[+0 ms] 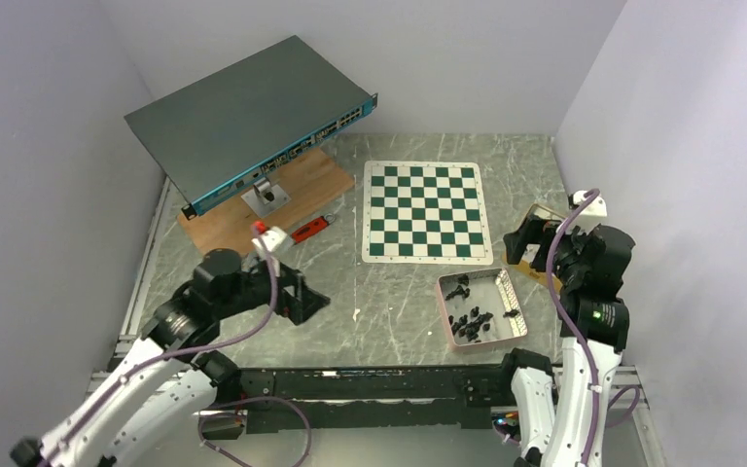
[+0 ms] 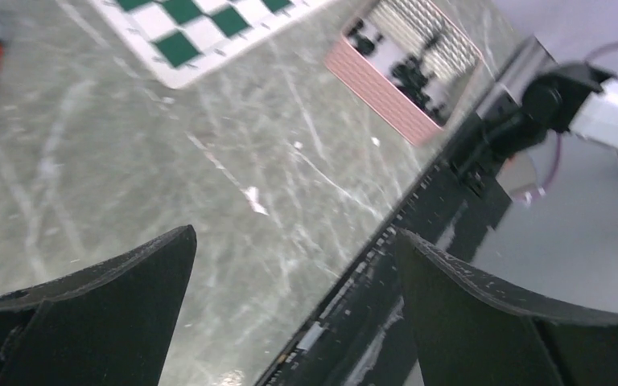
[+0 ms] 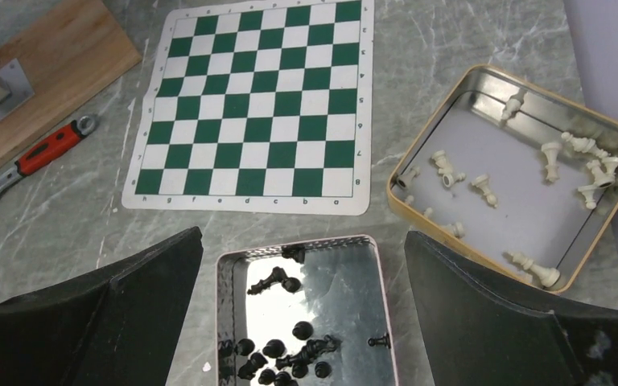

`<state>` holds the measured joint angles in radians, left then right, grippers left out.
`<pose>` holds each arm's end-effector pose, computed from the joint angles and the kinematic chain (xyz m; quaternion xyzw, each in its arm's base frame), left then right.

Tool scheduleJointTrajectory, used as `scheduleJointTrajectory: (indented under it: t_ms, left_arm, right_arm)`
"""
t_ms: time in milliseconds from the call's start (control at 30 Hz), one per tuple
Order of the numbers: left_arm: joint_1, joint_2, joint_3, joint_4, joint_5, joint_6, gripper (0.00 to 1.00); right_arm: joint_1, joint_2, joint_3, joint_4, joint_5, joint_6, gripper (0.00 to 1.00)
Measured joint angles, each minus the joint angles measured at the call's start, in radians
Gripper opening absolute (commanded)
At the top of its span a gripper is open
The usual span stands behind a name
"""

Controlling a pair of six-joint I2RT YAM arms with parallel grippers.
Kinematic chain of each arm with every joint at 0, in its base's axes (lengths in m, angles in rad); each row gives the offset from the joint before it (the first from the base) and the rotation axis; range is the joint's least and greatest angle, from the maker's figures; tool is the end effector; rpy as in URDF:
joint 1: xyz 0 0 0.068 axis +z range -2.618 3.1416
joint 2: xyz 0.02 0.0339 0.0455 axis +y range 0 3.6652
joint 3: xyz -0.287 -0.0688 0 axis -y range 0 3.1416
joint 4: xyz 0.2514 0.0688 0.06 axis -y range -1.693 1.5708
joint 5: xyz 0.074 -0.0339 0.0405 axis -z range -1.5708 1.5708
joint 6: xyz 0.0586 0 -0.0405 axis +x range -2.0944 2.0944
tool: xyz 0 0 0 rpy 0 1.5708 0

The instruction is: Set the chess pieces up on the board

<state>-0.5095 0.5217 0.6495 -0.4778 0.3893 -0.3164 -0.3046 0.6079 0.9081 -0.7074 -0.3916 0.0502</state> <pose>0.1055 -0.0844 0.3041 0.1879 0.7895 -0.3709 0.4515 0.1255 -0.0160 0.3583 0.0394 0.8255 0.0929 0.5553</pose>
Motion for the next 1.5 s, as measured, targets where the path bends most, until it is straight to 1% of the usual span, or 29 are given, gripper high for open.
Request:
scheduleJointTrajectory:
  t_ms: [67, 167, 233, 300, 533, 700, 833, 967, 1100, 1200, 1300, 1400, 1500]
  left_arm:
    - [-0.155, 0.074, 0.023, 0.01, -0.074, -0.007, 0.99]
    - [-0.333, 0.179, 0.082, 0.012, -0.208, 0.003, 0.99]
    - [-0.413, 0.244, 0.127, 0.017, -0.288, 0.025, 0.99]
    - [-0.446, 0.287, 0.168, 0.028, -0.352, 0.052, 0.99]
    - [-0.446, 0.332, 0.248, 0.109, -0.524, 0.175, 0.99]
    - [-0.401, 0.432, 0.325, 0.142, -0.544, 0.277, 0.99]
    - [-0.325, 0.483, 0.334, 0.156, -0.488, 0.308, 0.99]
    - [-0.264, 0.49, 0.341, 0.148, -0.424, 0.349, 0.99]
    - [-0.262, 0.472, 0.331, 0.166, -0.385, 0.384, 0.99]
    - [-0.262, 0.417, 0.264, 0.188, -0.366, 0.403, 0.99]
    - [-0.266, 0.383, 0.222, 0.19, -0.342, 0.407, 0.99]
    - [-0.276, 0.38, 0.214, 0.198, -0.323, 0.41, 0.99]
    - [-0.293, 0.38, 0.208, 0.21, -0.323, 0.416, 0.99]
  right_arm:
    - [0.0, 0.018, 0.0, 0.001, -0.002, 0.001, 1.0]
    - [0.0, 0.048, 0.0, 0.002, -0.015, -0.016, 1.0]
    - [0.0, 0.058, 0.0, 0.005, -0.038, -0.048, 1.0]
    - [0.0, 0.063, 0.0, 0.005, -0.067, -0.089, 1.0]
    - [0.0, 0.075, 0.0, -0.029, -0.293, -0.347, 1.0]
    - [0.0, 0.108, -0.002, -0.053, -0.401, -0.437, 1.0]
    - [-0.01, 0.138, -0.004, -0.058, -0.476, -0.479, 1.0]
    - [-0.018, 0.171, -0.004, -0.099, -0.537, -0.574, 1.0]
    - [-0.032, 0.216, -0.004, -0.187, -0.605, -0.728, 1.0]
    - [-0.048, 0.247, -0.004, -0.259, -0.636, -0.826, 1.0]
    - [-0.053, 0.269, -0.004, -0.313, -0.62, -0.897, 0.99]
    - [-0.053, 0.277, -0.01, -0.351, -0.583, -0.966, 0.98]
    - [-0.054, 0.281, -0.05, -0.403, -0.554, -1.081, 0.96]
